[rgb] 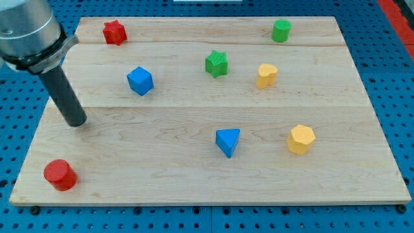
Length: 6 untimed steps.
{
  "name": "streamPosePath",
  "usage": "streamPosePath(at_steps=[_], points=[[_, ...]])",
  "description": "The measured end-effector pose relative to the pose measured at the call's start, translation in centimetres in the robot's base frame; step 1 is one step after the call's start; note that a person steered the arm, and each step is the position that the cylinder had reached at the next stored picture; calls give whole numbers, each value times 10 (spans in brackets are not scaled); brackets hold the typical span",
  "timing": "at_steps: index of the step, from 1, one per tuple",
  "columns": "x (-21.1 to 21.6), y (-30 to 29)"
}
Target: Point your arm towards red circle
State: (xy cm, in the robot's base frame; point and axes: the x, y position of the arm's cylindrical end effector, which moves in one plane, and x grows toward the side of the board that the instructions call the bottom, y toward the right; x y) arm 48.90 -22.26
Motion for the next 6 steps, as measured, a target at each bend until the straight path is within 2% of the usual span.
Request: streamPosePath(at_steps=[1, 2, 4, 5, 6], points=[[35, -4], [54, -76], [124, -79], [102, -7], [50, 9]])
